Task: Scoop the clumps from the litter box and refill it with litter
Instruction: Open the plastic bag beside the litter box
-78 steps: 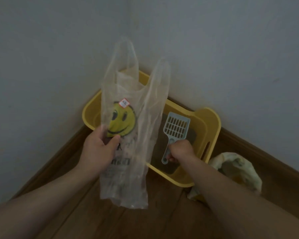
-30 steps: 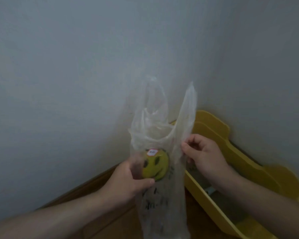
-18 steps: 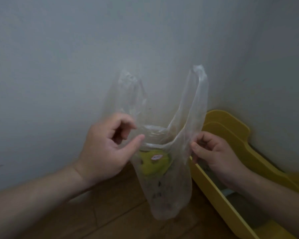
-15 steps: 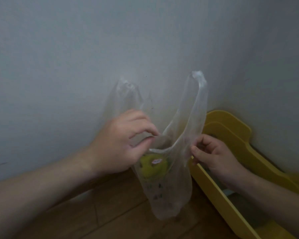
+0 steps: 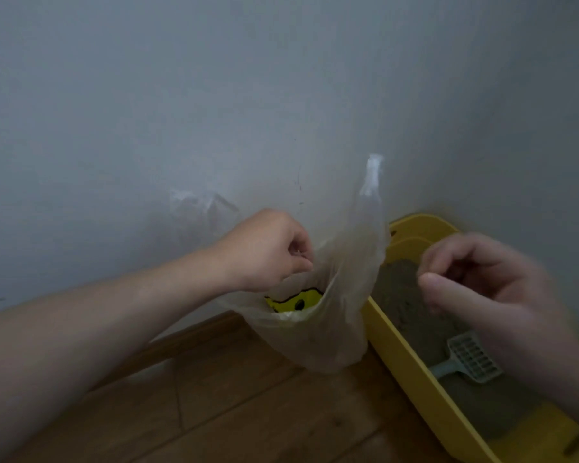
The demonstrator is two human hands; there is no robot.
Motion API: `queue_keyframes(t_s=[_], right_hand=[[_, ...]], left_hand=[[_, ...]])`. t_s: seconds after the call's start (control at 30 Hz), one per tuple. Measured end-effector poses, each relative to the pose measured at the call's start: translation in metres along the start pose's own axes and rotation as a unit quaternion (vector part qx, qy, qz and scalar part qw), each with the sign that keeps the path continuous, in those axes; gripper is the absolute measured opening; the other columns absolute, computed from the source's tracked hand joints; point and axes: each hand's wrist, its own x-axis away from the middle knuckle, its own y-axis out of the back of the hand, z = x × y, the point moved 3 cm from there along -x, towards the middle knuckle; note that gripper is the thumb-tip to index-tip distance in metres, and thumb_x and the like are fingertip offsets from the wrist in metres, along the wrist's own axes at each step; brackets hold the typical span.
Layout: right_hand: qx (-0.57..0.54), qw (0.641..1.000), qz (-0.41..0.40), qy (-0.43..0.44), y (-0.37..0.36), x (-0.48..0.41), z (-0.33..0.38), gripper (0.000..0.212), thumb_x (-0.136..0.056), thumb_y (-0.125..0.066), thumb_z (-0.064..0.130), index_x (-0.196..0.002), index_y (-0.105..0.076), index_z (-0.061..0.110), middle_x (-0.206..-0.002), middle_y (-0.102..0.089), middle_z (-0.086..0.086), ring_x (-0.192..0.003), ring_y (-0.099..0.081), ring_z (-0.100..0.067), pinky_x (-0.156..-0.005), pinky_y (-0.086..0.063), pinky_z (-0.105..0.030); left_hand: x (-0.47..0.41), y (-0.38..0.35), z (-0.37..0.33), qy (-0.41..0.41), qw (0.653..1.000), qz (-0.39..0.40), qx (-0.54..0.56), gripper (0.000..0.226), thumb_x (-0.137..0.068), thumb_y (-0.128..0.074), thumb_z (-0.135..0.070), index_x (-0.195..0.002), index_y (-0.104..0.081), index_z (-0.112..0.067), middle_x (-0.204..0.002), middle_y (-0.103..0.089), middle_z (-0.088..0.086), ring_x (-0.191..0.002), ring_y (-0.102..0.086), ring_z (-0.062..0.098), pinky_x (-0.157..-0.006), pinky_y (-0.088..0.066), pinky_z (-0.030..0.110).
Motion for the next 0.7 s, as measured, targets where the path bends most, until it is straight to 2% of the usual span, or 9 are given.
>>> queue_keyframes(t_s=[0.07,0.13,0.2,0.23,0.37,0.47,0.53,0.63,0.7], right_hand=[[0.052,0.991,0.078,0.098,-0.018,-0.003,0.040,0.015,-0.080,-0.076,0.032,-0.082,-0.071,0.018,-0.078,-0.068,-0.003,-0.071,-0.066,-0.022,-0.061,-0.053,-0.032],[0.163,0.961,0.151,0.163,-0.044,-0.011,0.054,0.010,-0.086,-0.072,0.027,-0.086,-0.073,0.017,-0.081,-0.069,0.005,-0.077,-0.067,-0.010,-0.068,-0.052,-0.022],[0.250,0.936,0.183,0.164,-0.072,-0.028,0.042,0.011,-0.088,-0.068,0.027,-0.087,-0.075,0.019,-0.081,-0.069,0.010,-0.078,-0.065,-0.003,-0.068,-0.051,-0.020],[0.286,0.928,0.188,0.149,-0.080,-0.037,0.032,0.012,-0.088,-0.067,0.028,-0.087,-0.076,0.021,-0.081,-0.071,0.010,-0.077,-0.065,-0.004,-0.068,-0.052,-0.024],[0.362,0.906,0.208,0.072,-0.082,-0.058,-0.011,0.016,-0.090,-0.065,0.030,-0.094,-0.080,0.024,-0.084,-0.076,0.003,-0.073,-0.067,-0.012,-0.068,-0.055,-0.039],[0.388,0.891,0.227,0.065,-0.080,-0.059,-0.031,0.020,-0.092,-0.062,0.030,-0.098,-0.080,0.023,-0.085,-0.076,-0.001,-0.066,-0.063,-0.013,-0.063,-0.053,-0.035],[0.400,0.881,0.248,0.051,-0.080,-0.059,-0.042,0.021,-0.093,-0.060,0.029,-0.100,-0.079,0.024,-0.087,-0.077,-0.001,-0.068,-0.065,-0.014,-0.063,-0.053,-0.034],[0.416,0.871,0.260,0.023,-0.079,-0.062,-0.060,0.022,-0.093,-0.058,0.026,-0.105,-0.076,0.022,-0.087,-0.074,0.000,-0.069,-0.060,-0.014,-0.058,-0.042,-0.029],[0.418,0.871,0.259,0.008,-0.080,-0.065,-0.071,0.025,-0.093,-0.058,0.023,-0.112,-0.074,0.020,-0.092,-0.074,0.001,-0.076,-0.063,-0.015,-0.060,-0.037,-0.023]], left_hand=[[-0.004,-0.001,-0.003,-0.006,1.000,0.002,-0.018,0.005,-0.081,-0.076,-0.027,-0.082,-0.078,-0.022,-0.071,-0.070,-0.008,-0.063,-0.061,0.000,-0.059,-0.043,0.019],[-0.003,-0.003,-0.008,-0.015,0.999,0.019,-0.028,0.013,-0.078,-0.075,-0.024,-0.066,-0.072,-0.025,-0.060,-0.065,-0.010,-0.060,-0.059,0.001,-0.055,-0.040,0.017],[0.000,-0.006,-0.004,-0.031,0.999,0.032,-0.030,0.036,-0.074,-0.072,-0.019,-0.045,-0.052,-0.028,-0.045,-0.052,-0.010,-0.048,-0.048,0.001,-0.049,-0.035,0.020],[0.001,-0.007,-0.003,-0.037,0.998,0.037,-0.028,0.039,-0.072,-0.070,-0.015,-0.043,-0.047,-0.027,-0.044,-0.051,-0.007,-0.047,-0.045,0.003,-0.048,-0.036,0.025],[0.002,-0.010,0.000,-0.039,0.997,0.062,0.033,0.021,-0.076,-0.068,-0.009,-0.059,-0.065,-0.021,-0.061,-0.067,0.006,-0.054,-0.050,0.008,-0.055,-0.045,0.031],[0.001,-0.014,0.003,-0.044,0.994,0.073,0.074,0.005,-0.081,-0.072,-0.013,-0.080,-0.076,-0.016,-0.074,-0.074,0.002,-0.066,-0.064,0.007,-0.065,-0.053,0.031],[-0.002,-0.018,0.008,-0.047,0.994,0.068,0.065,0.010,-0.082,-0.073,-0.013,-0.091,-0.078,-0.017,-0.081,-0.076,-0.002,-0.075,-0.068,0.009,-0.070,-0.055,0.030],[-0.004,-0.021,0.012,-0.068,0.997,0.016,0.024,0.020,-0.083,-0.073,-0.015,-0.103,-0.074,-0.018,-0.091,-0.070,-0.006,-0.080,-0.062,0.010,-0.074,-0.052,0.030],[0.000,-0.020,0.010,-0.140,0.988,-0.060,-0.033,0.023,-0.079,-0.073,-0.013,-0.101,-0.069,-0.019,-0.096,-0.063,-0.003,-0.084,-0.056,0.013,-0.074,-0.050,0.034]])
